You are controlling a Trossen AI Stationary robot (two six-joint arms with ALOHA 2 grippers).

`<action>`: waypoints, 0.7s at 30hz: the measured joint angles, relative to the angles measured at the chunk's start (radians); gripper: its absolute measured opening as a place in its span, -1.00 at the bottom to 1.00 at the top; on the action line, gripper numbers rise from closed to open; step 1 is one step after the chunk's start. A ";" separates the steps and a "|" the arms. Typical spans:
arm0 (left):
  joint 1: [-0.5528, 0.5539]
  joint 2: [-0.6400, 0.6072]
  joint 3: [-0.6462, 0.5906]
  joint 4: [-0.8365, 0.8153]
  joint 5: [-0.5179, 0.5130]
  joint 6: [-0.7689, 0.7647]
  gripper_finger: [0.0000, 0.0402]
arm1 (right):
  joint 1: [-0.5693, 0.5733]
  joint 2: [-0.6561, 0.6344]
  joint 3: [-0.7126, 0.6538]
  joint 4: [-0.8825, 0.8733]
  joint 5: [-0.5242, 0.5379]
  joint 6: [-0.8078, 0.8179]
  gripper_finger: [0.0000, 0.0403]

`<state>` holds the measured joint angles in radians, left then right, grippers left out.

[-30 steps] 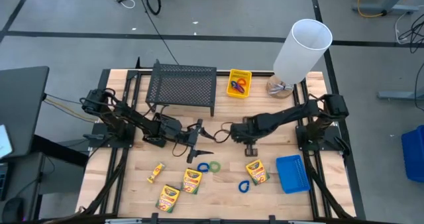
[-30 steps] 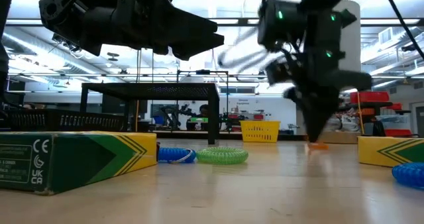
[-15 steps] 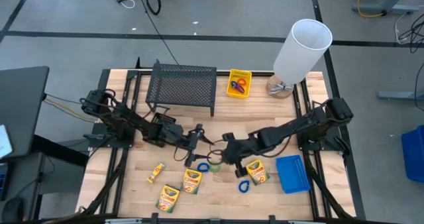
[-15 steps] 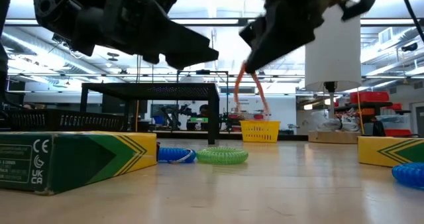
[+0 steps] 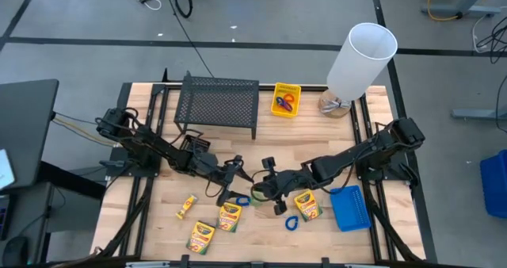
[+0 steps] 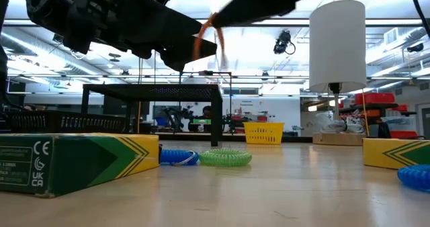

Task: Pick & Place Office Desk Supplies
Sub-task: Put the orange rubber band into the black bin

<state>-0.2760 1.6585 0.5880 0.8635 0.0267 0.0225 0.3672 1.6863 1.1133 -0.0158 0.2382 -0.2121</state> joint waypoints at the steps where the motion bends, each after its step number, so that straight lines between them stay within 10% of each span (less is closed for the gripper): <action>1: -0.001 0.000 0.000 0.000 0.003 0.000 0.37 | 0.000 0.000 0.000 0.015 0.009 -0.012 -1.00; 11: -0.014 0.000 0.000 0.016 -0.032 0.002 0.20 | -0.002 0.000 0.000 0.058 0.021 -0.040 -1.00; 21: -0.015 0.000 0.000 0.015 -0.108 0.003 -0.71 | 0.001 0.000 0.000 0.069 0.021 -0.039 -1.00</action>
<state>-0.2913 1.6585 0.5880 0.8785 -0.0810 0.0260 0.3679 1.6860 1.1133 0.0527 0.2596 -0.2515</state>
